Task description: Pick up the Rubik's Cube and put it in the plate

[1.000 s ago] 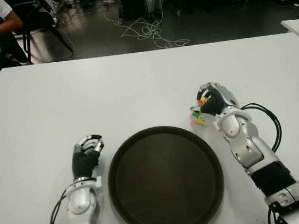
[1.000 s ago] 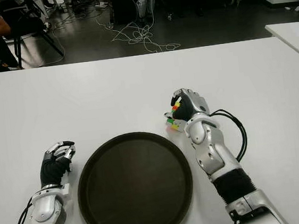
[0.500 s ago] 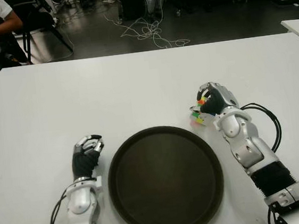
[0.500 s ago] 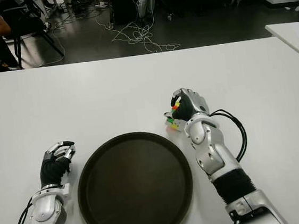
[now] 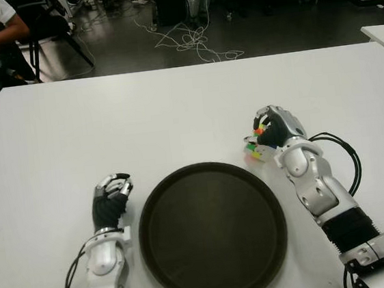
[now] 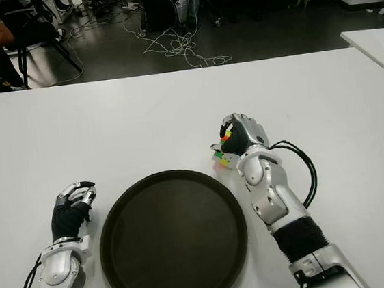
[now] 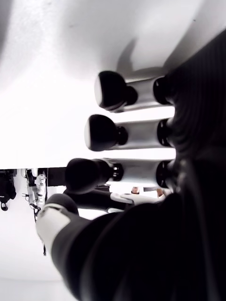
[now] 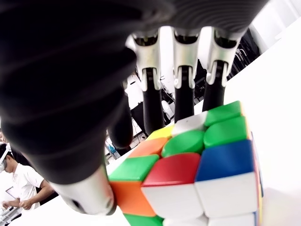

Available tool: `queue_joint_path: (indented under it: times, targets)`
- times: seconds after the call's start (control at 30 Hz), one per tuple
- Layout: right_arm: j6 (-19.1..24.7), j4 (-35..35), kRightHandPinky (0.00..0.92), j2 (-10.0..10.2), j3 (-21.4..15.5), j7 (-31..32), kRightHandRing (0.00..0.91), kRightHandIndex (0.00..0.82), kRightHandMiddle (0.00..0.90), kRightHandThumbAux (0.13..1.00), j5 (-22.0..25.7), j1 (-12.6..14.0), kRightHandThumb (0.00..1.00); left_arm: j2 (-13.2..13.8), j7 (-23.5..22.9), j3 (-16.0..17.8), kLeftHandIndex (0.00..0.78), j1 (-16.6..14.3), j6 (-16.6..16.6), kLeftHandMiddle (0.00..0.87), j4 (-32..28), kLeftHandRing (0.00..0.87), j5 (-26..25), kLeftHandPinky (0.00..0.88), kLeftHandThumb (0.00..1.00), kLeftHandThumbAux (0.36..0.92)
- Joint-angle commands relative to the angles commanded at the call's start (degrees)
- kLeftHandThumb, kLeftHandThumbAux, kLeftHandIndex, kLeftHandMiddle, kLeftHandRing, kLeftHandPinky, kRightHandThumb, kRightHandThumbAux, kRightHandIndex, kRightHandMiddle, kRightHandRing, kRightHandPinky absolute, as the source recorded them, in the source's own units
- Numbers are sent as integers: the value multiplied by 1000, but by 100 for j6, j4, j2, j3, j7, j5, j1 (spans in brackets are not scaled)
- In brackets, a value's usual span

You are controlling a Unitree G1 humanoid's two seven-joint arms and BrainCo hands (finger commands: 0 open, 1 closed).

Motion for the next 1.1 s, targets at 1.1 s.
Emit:
queue_joint_path:
  times: [1.1]
  targets:
    - [-721, -1435, 793, -57, -333, -276, 796, 640, 778, 851, 67, 538, 152, 2, -94, 23, 443, 0, 119, 819, -56, 827, -66, 822, 710, 705]
